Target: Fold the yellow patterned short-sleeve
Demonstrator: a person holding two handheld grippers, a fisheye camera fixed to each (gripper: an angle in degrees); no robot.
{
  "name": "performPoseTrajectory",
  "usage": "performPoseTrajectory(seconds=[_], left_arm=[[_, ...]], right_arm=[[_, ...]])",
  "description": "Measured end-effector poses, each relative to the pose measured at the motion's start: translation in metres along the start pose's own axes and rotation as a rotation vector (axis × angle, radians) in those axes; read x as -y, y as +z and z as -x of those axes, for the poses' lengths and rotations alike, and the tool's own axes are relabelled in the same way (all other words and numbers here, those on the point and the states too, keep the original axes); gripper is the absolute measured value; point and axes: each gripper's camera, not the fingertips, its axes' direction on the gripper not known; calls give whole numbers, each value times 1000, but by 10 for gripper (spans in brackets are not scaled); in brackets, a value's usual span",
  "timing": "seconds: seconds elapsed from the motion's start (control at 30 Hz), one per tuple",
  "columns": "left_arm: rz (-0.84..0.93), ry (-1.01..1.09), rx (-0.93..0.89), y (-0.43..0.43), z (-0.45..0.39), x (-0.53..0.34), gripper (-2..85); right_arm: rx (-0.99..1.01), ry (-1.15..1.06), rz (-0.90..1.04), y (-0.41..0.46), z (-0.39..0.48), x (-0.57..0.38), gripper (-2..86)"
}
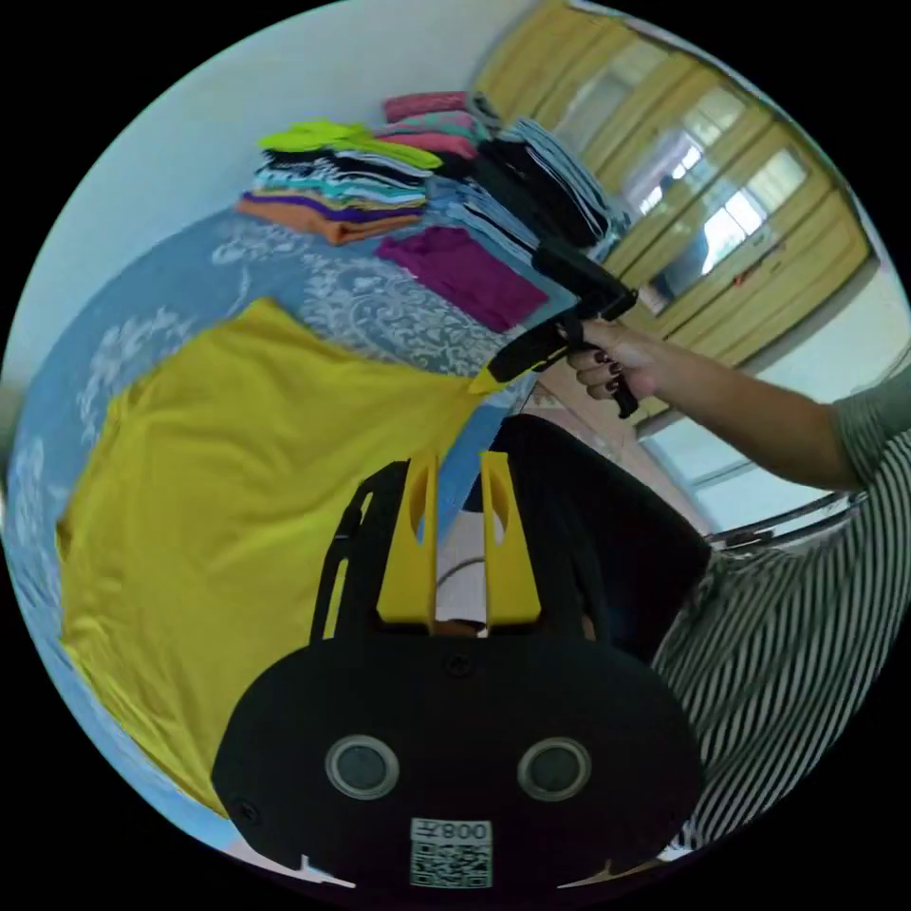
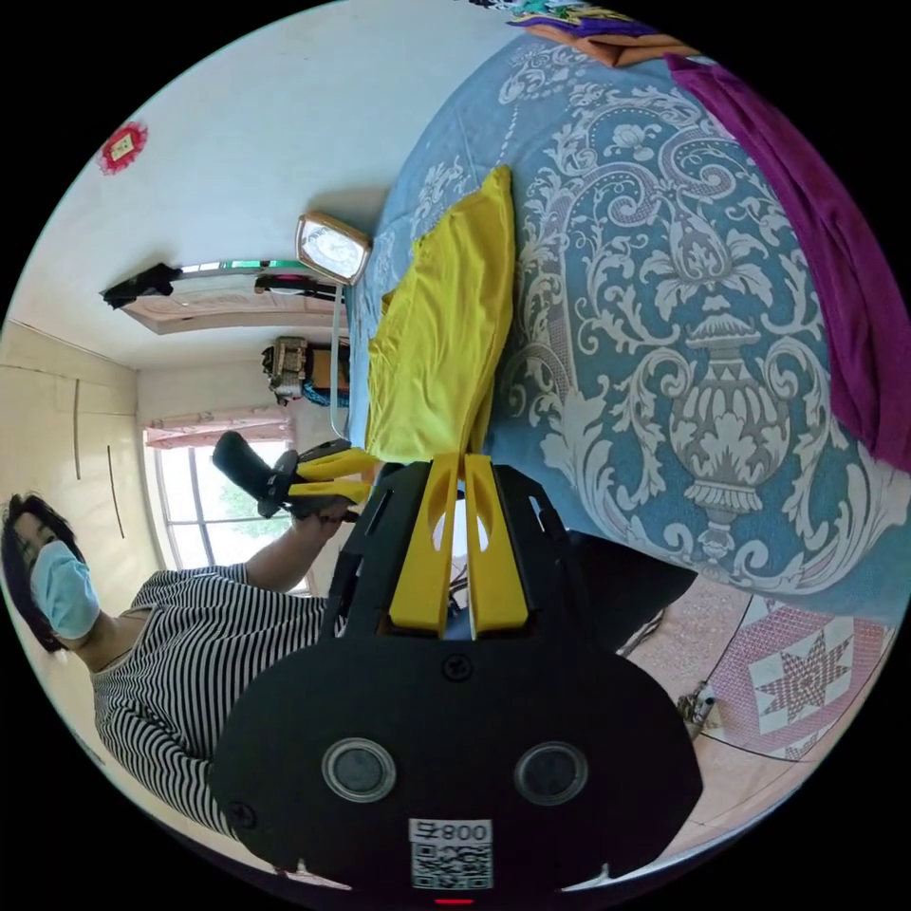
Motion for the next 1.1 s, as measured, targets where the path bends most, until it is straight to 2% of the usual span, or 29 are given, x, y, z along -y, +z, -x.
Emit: performPoseTrajectory(seconds=[0.07,0.17,0.33,0.5,0.77,1.1], left_arm=[[47,102,121,2,-44,54,92],[133,176,194,6,-81,103,90],[203,162,386,-7,-116,156,31],[160,59,271,-46,-117,187,13],[-70,-299,12,-131,-74,203,7],[-158,-387,-87,-171,-57,216,6]], right_arm=[[11,-11,5,2,2,0,6],[30,-28,4,6,5,2,6],[-4,-51,45,24,10,9,6],[22,-66,27,30,7,15,4],[95,17,-169,14,-23,35,4],[2,33,-184,65,-9,155,52]])
